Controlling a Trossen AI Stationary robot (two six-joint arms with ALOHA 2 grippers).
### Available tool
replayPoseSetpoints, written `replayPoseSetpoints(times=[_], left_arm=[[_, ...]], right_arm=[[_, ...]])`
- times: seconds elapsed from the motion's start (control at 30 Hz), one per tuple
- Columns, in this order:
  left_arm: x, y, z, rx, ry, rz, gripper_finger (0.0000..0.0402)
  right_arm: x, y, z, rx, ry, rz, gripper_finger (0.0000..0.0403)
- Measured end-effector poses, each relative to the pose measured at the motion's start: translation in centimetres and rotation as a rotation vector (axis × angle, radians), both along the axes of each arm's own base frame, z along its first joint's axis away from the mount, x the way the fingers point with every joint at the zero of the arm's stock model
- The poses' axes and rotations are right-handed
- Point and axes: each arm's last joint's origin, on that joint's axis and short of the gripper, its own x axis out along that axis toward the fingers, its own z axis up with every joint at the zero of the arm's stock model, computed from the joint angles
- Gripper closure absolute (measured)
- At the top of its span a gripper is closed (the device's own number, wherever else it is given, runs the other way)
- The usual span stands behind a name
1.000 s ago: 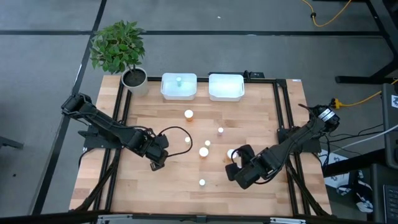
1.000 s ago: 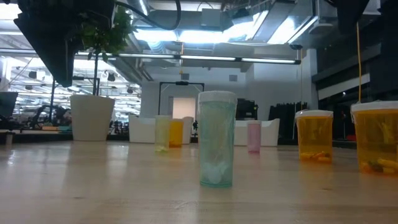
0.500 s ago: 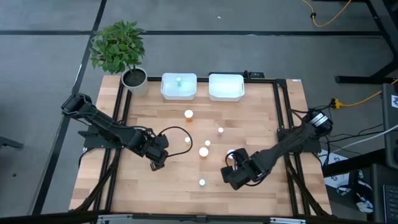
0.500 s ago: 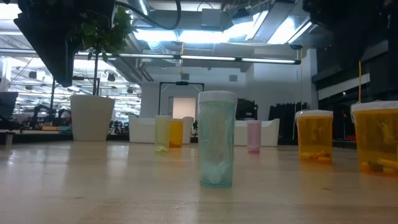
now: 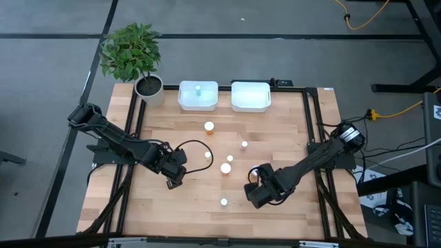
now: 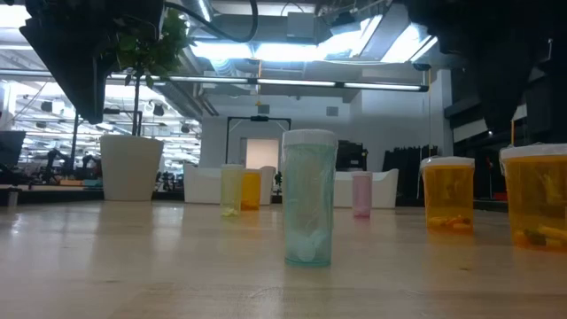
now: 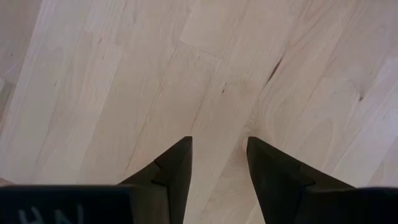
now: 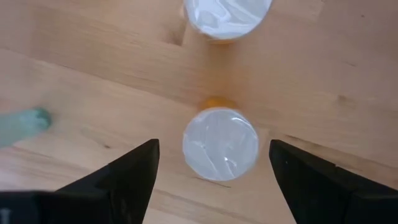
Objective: Pick and place medicine bottles into bin by pill shape (circle, oval)
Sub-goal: Put the orange capsule bottle into the right white bin
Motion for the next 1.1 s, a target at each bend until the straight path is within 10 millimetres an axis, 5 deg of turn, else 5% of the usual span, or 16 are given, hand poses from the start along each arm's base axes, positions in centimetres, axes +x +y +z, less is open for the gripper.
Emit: replayPoseSetpoints(times=[0.53, 0.97, 1.1], left_arm=[[0.1, 0.0, 0.0, -0.003, -0.005, 0.000, 0.0255], [0.1, 0.0, 0.0, -0.004, -0.008, -0.001, 0.0255], [0.1, 0.0, 0.0, -0.002, -0.008, 0.000, 0.0255]], right_arm=[[0.9, 0.5, -2.7, -0.017, 0.072, -0.004, 0.0102], [0.9, 0.6, -2.7, 0.040, 0.095, -0.003, 0.0199], [0.8, 0.6, -2.7, 0.036, 0.101, -0.005, 0.0202]])
